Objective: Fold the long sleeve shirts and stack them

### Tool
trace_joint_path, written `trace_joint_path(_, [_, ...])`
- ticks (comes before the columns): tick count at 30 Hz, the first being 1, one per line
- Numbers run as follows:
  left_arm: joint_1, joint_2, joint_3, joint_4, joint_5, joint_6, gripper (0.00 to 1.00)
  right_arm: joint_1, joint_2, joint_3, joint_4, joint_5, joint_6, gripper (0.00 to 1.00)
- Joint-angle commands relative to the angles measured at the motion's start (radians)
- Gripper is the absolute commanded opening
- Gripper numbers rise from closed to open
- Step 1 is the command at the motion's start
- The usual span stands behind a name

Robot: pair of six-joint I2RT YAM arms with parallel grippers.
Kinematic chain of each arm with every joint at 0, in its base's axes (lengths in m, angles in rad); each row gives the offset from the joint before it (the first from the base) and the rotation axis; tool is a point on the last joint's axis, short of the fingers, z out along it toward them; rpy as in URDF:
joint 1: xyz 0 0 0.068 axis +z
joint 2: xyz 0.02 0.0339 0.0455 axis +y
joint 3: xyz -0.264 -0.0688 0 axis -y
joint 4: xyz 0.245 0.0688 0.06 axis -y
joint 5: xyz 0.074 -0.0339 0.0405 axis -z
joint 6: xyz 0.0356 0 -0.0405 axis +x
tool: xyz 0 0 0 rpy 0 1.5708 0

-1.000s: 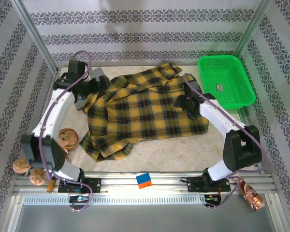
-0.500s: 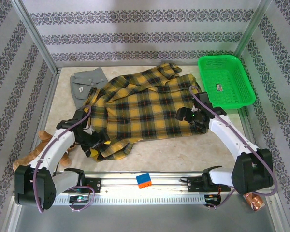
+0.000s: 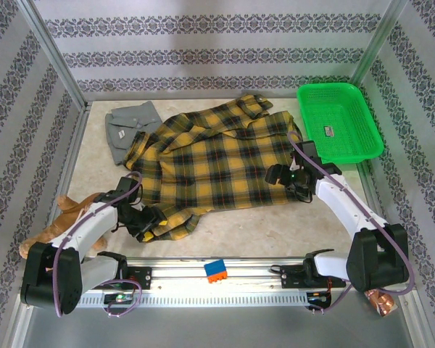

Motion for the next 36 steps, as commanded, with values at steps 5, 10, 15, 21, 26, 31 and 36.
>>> trace_joint_path(5, [-0.010,-0.024,-0.022,0.110,-0.005,-0.047,0.55,-0.021,-0.016,-0.022,-0.007,-0.025,-0.002,0.90])
trace_joint_path(10, [-0.012,-0.074,-0.031,0.074,-0.004,-0.050,0.43,-0.039,-0.027,-0.036,-0.021,-0.010,0.006,0.90])
trace_joint_path(15, [-0.012,-0.109,-0.048,0.063,0.020,-0.059,0.24,-0.088,-0.002,-0.043,-0.083,0.039,0.073,0.89])
trace_joint_path(21, [-0.013,-0.156,-0.006,0.005,0.024,-0.034,0.00,-0.168,0.037,-0.070,-0.137,0.091,0.144,0.83])
trace_joint_path(26, [-0.012,-0.169,0.049,-0.027,0.025,-0.001,0.00,-0.195,0.067,-0.076,-0.117,0.148,0.155,0.78])
trace_joint_path(31, [-0.010,-0.175,0.087,-0.093,-0.010,0.033,0.00,-0.249,0.114,-0.069,-0.082,0.206,0.140,0.71])
trace_joint_path(36, [-0.009,-0.179,0.124,-0.134,-0.047,0.054,0.00,-0.273,0.172,-0.040,-0.066,0.243,0.135,0.66])
